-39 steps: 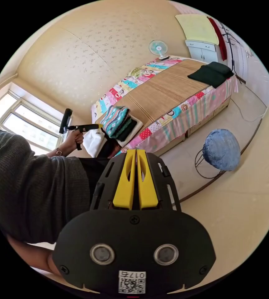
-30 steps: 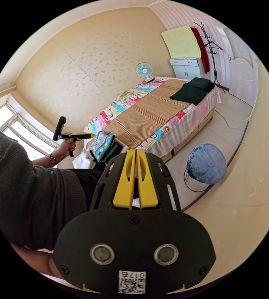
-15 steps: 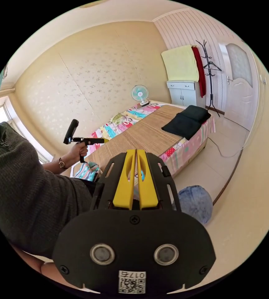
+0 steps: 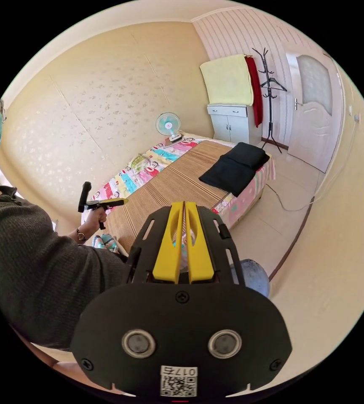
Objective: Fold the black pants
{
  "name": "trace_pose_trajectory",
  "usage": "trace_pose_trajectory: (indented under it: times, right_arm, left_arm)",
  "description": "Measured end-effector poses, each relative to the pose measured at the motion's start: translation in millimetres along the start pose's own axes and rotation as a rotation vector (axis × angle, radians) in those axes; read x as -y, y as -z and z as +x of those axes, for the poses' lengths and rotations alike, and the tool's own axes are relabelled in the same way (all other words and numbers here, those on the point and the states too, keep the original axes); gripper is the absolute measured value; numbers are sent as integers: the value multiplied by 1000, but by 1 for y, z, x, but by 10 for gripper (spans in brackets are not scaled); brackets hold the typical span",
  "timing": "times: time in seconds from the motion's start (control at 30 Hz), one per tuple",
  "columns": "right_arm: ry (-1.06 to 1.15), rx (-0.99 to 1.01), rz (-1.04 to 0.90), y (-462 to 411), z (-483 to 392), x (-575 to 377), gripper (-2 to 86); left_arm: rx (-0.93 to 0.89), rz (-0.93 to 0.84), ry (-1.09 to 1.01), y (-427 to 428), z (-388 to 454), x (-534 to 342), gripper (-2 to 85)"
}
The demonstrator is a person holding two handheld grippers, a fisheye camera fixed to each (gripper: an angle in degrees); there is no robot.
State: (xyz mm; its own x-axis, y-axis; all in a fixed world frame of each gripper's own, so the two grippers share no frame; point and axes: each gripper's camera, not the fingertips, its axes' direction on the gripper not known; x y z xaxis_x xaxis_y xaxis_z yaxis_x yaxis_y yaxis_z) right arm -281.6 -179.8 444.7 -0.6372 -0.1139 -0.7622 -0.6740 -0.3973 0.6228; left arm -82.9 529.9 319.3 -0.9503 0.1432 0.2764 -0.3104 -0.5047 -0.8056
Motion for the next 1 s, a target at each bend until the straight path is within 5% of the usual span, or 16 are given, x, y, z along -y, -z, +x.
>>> trace_pose_trajectory:
  times: [0.2, 0.6, 0.7, 1.0]
  right_arm:
    - [2, 130, -18, 15, -15, 87, 2]
    - [-37, 193, -31, 61, 10, 245, 2]
    - [-51, 294, 44, 77, 31, 287, 2]
    - [-276, 181, -48, 80, 148, 434, 5]
  left_arm:
    - [175, 163, -11, -13, -26, -36, -10]
    - [-56, 345, 387, -62, -153, -87, -10]
    - [-38, 350, 307, -70, -150, -81, -10]
    - [-30, 232, 193, -116, -173, -44, -10]
